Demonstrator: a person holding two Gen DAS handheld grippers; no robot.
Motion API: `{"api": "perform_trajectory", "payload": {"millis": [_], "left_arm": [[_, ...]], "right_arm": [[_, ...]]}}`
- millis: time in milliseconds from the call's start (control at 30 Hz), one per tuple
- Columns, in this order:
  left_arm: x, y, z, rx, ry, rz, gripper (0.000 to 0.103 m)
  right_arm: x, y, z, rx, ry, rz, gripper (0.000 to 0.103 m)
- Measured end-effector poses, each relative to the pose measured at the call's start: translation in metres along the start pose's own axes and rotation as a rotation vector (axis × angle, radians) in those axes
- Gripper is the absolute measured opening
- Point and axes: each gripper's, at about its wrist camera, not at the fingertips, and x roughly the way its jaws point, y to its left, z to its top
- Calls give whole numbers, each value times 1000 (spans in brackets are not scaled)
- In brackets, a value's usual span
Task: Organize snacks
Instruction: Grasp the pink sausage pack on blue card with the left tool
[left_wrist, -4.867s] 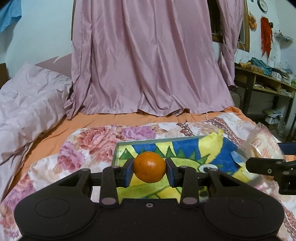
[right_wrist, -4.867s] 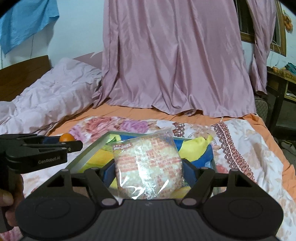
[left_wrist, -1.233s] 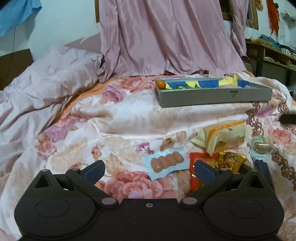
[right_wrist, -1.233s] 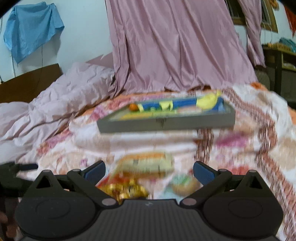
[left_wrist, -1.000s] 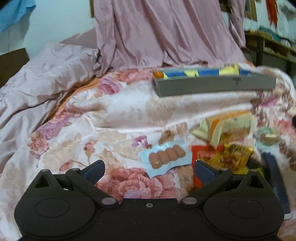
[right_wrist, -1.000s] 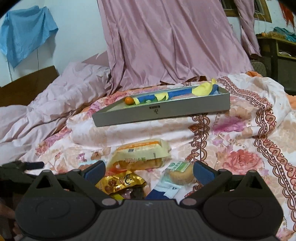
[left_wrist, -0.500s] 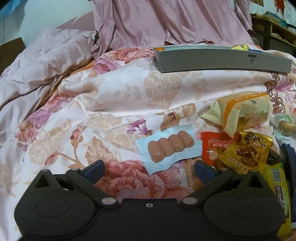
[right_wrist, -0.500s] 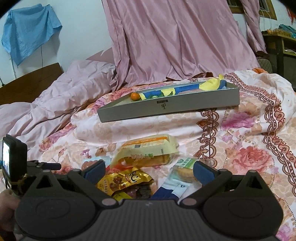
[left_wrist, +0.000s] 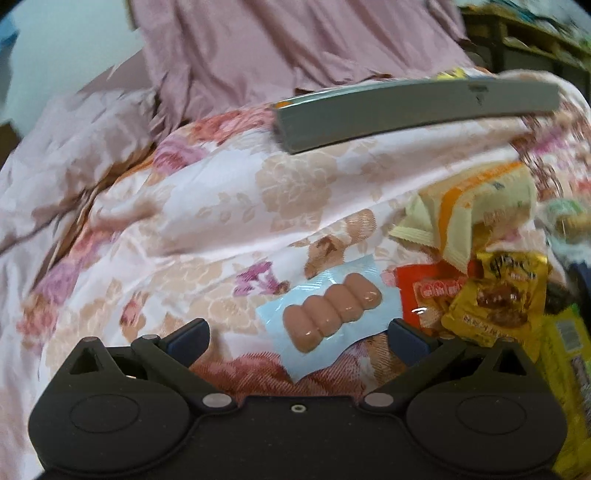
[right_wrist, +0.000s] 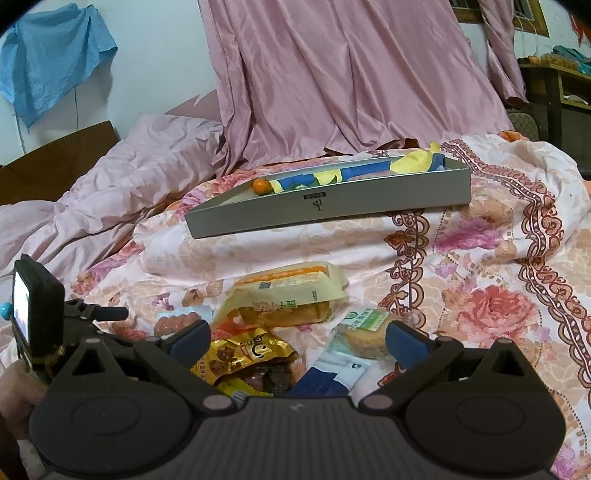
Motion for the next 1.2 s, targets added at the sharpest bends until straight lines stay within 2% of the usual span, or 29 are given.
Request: {"api": "perform_trajectory", "payload": {"millis": [100, 233, 400, 567, 667, 833, 900, 1033, 1200], "left_arm": [[8, -4, -2, 42, 4, -1, 102], [15, 5, -2, 12, 1, -45, 103], [24, 7, -1, 41, -38, -66, 103], [33, 13, 5, 1, -46, -105, 100], [35, 9, 9, 25, -63, -107, 92], [31, -2, 7, 94, -101, -135, 63], [30, -4, 7, 102, -101, -151, 55], [33, -4, 8, 97, -101, -141, 46], [33, 1, 9, 63, -90, -146, 40]], "right_arm": [[1, -1, 0, 6, 5, 3, 103], [1, -2, 1, 13, 3, 7, 103], [1, -3, 2, 23, 4, 9, 103], [4, -3, 1, 23, 16, 6, 103], [4, -3, 0, 23, 20, 5, 103], [6, -4, -1, 33, 29, -1, 103], [7, -5, -2, 39, 34, -2, 103], [6, -5, -2, 35, 39, -5, 103], [6, -4, -3, 34, 40, -5, 103]]}}
